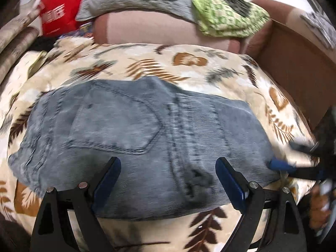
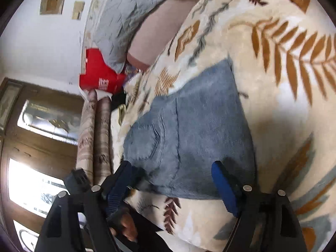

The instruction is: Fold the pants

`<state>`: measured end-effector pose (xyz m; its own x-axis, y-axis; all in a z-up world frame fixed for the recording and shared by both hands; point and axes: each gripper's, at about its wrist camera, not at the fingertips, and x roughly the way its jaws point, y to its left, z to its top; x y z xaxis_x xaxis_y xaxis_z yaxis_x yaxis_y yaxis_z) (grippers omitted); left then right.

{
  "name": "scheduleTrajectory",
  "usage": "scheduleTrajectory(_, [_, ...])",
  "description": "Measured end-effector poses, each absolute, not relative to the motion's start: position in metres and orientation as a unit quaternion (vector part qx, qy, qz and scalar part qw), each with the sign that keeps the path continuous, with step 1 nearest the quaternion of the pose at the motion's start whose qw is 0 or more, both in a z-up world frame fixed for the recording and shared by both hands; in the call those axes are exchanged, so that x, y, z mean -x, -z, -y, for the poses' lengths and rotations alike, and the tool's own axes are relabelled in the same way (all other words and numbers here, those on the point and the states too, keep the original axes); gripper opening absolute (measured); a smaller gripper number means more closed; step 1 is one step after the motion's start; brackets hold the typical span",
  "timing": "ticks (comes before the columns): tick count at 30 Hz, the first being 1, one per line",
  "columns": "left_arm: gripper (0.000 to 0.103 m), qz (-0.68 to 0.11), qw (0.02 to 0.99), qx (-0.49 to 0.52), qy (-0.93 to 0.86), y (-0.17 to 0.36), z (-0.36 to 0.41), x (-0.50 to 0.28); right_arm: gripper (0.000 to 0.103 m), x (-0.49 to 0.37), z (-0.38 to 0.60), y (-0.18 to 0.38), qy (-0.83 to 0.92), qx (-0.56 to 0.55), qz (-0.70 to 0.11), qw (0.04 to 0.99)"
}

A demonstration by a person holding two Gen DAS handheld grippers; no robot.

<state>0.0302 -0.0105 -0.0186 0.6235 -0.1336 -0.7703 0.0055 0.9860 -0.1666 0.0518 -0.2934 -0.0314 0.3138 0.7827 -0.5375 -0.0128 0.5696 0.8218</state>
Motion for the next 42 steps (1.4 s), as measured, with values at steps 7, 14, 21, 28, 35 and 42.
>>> scheduleTrajectory(7, [0.091,-0.394,0.907,0.150,-0.022,0.004,-0.055,0.006,0.082,-0.047,0.299,0.023,-0.272,-0.355,-0.497,0.743])
scheduleTrajectory(14, [0.091,-0.357,0.869,0.320,-0.122,0.016,-0.157,0.055,0.082,-0.047,0.285,0.016,-0.263,-0.317,-0.496,0.764])
scheduleTrajectory(21, [0.091,-0.361,0.816,0.437,-0.110,0.047,-0.200,0.053,0.082,-0.049,0.210,-0.024,-0.347,-0.269,-0.483,0.758])
scheduleTrajectory(28, [0.091,-0.361,0.797,0.471,-0.110,0.061,-0.207,0.035,0.082,-0.075,0.114,-0.015,-0.394,-0.234,-0.526,0.717])
scheduleTrajectory(35, [0.043,-0.375,0.800,0.448,-0.135,0.067,-0.216,0.025,0.082,-0.080,0.076,0.035,-0.358,-0.191,-0.604,0.686])
scheduleTrajectory(42, [0.011,-0.382,0.799,0.440,-0.150,0.071,-0.220,0.028,0.083,-0.075,0.056,0.031,-0.378,-0.186,-0.603,0.678])
